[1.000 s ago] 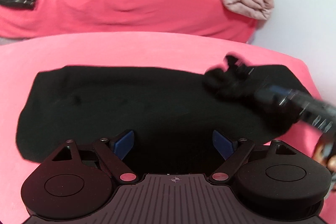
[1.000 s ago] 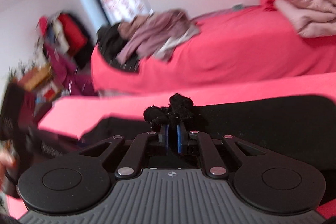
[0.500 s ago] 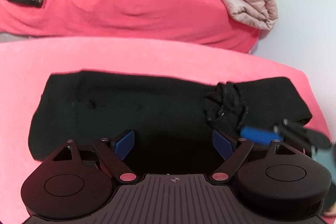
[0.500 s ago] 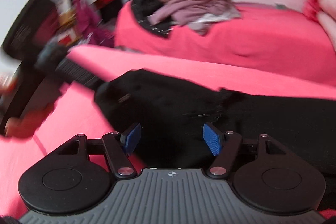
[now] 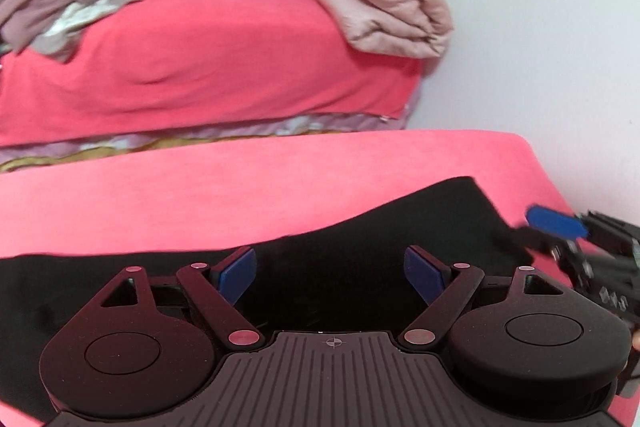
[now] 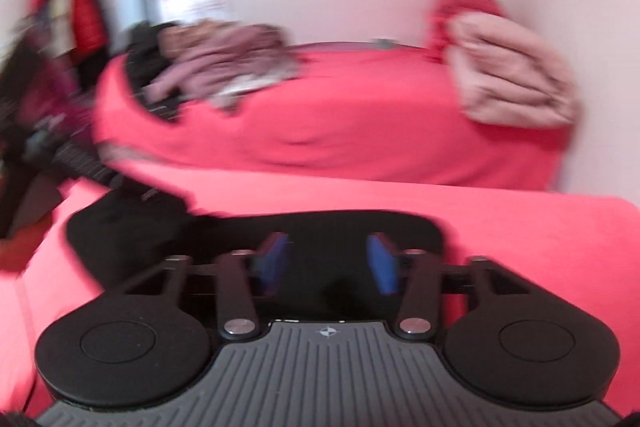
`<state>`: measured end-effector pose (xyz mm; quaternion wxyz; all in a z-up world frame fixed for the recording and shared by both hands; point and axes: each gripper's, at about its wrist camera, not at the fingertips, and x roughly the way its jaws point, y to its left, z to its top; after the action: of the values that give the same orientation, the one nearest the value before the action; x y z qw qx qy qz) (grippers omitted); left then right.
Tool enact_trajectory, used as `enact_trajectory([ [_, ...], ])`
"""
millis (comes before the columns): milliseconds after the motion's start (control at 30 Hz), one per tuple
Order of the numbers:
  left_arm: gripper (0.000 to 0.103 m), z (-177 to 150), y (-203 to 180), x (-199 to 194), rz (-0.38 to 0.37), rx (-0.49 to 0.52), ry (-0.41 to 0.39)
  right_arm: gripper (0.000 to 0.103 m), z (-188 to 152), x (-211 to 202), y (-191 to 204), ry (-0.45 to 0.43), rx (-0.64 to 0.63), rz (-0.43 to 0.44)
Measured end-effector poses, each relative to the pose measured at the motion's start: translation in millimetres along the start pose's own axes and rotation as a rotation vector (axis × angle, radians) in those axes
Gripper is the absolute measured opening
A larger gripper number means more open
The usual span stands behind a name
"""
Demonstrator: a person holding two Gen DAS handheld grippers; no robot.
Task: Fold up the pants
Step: 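Lower the folded end onto the trousers and open the right gripper, then move the left gripper to the trouser end and grasp it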
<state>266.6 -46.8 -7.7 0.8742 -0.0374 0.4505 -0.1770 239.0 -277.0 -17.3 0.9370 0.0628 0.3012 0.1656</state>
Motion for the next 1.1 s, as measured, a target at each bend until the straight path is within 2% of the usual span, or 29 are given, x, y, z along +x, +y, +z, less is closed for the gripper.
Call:
enact_trajectory([
  [67, 0.103, 0, -10, 15, 0.004, 0.023, 0.017, 0.045, 0, 6, -8, -0.011, 0.027, 0.007],
  [100, 0.103, -2, -15, 26, 0.033, 0.048, 0.04, 0.045, -3, 11, -11, 0.002, 0.045, 0.01],
  [200, 0.103, -15, -17, 53, 0.131, 0.113, 0.131, 0.043, -18, 34, -10, 0.093, 0.048, -0.005],
  [233, 0.103, -19, -14, 56, 0.132, 0.123, 0.138, 0.043, -23, 36, -10, 0.111, 0.027, -0.023],
  [367, 0.103, -21, -6, 45, 0.121, 0.12, 0.132, 0.043, -37, 19, -25, 0.101, 0.042, -0.033],
  [433, 0.103, -18, -3, 39, 0.123, 0.116, 0.134, 0.061, -34, 13, -32, 0.106, 0.066, -0.099],
  [467, 0.103, -17, -3, 37, 0.122, 0.113, 0.133, 0.064, -32, 9, -35, 0.097, 0.078, -0.111],
  [667, 0.103, -16, -2, 9, 0.187, 0.121, 0.101, 0.063, -17, -1, -24, 0.067, 0.042, -0.104],
  [900, 0.103, -22, 20, -25, 0.269, 0.119, 0.077, 0.062, 0, 7, 17, 0.061, -0.023, -0.024],
  [1100, 0.103, -30, 44, -47, 0.309, 0.092, 0.075, 0.062, 9, 16, 53, 0.063, -0.077, 0.016],
])
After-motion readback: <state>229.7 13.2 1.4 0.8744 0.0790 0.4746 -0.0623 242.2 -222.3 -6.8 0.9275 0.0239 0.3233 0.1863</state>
